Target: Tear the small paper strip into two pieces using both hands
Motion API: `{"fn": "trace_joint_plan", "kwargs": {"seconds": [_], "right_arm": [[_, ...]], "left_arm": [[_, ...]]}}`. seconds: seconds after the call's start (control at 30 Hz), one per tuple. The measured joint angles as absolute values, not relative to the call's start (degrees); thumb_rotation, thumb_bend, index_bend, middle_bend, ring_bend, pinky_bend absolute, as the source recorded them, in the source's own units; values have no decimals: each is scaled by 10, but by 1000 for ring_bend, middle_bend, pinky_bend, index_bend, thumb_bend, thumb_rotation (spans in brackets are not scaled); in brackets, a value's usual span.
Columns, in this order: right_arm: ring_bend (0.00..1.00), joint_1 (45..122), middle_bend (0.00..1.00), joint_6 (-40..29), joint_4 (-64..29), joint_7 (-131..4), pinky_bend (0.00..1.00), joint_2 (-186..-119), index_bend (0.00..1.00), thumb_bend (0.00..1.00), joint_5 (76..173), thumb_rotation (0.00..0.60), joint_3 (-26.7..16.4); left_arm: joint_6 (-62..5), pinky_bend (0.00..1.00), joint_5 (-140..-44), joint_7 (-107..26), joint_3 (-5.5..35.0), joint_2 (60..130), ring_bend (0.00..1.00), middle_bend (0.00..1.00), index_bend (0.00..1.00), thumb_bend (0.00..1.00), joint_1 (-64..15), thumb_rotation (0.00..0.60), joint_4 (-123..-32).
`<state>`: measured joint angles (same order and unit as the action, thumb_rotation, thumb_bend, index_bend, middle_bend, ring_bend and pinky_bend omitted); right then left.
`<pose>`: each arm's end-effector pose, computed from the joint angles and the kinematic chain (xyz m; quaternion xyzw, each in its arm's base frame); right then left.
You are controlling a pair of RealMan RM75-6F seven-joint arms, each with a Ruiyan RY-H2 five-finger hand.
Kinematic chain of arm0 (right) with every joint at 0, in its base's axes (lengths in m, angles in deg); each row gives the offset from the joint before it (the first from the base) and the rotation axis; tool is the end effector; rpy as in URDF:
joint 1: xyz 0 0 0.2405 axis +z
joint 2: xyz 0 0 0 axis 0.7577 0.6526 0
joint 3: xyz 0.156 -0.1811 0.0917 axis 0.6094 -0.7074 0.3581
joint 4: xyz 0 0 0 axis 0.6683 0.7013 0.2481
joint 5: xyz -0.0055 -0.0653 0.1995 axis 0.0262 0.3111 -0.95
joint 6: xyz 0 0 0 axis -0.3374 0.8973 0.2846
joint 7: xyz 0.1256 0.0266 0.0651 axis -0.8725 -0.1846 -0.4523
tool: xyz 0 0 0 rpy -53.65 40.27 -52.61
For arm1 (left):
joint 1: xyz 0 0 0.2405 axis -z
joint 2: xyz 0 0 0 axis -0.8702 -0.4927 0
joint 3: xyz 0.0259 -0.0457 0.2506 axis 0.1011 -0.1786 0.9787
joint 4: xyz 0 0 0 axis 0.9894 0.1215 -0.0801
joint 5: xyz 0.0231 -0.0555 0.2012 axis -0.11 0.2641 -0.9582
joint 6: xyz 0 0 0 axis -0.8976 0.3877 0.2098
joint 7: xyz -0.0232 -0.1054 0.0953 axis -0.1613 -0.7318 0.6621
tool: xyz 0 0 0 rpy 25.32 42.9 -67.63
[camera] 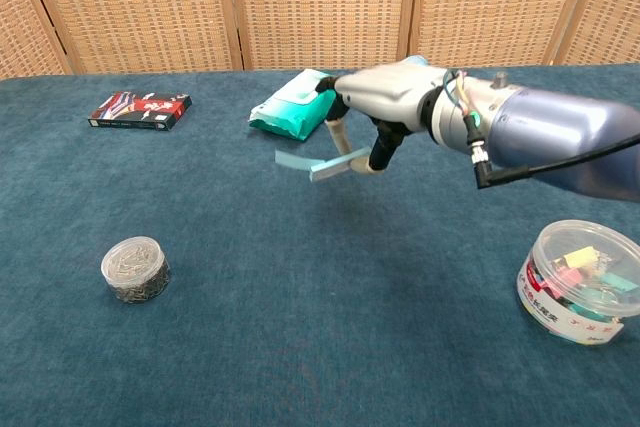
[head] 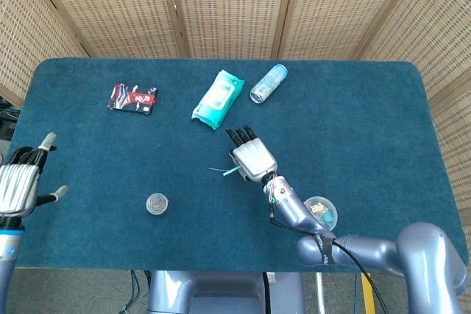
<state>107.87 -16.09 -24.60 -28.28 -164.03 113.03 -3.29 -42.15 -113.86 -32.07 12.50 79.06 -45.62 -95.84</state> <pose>-0.0547 -0.3728 -0.0477 0.7917 -0.2903 0.3563 0.4025 -0.2731 0.2598 0.1509 -0.6281 -0.3099 -0.4017 0.5900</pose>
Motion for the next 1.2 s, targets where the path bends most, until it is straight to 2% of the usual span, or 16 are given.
{"fn": "trace_joint_plan", "kwargs": {"seconds": [0.13,0.27,0.47,0.63,0.87,1.2], "right_arm": [[0,1080,27,-143,-286,-252,0,-1623,589,493,1111,600,-23],[0,1083,27,-126,-319,-225,0,-1612,589,492,1082,600,-13],[0,1088,27,-94,-367,-196,0,-1603,589,492,1047,600,3],[0,1095,27,-71,-392,-172,0,-1600,589,510,1027,600,12],[0,1101,27,-52,-403,-161,0,-1604,589,517,1002,600,20],[0,1108,27,-43,-407,-154,0,-1606,589,517,981,600,24]], "left_arm": [[-355,699,-1173,-384,108,820,813,755,140,0,-375,600,-893],[-307,742,-1195,-428,95,863,842,791,210,0,-307,600,-863],[-252,958,-1193,-456,77,940,916,857,289,0,-235,600,-831],[-231,994,-1179,-468,72,982,946,895,337,0,-202,600,-821],[-212,998,-1152,-503,69,1008,951,903,372,3,-183,600,-828],[-201,998,-1130,-511,75,1013,951,903,406,155,-172,600,-854]]}}
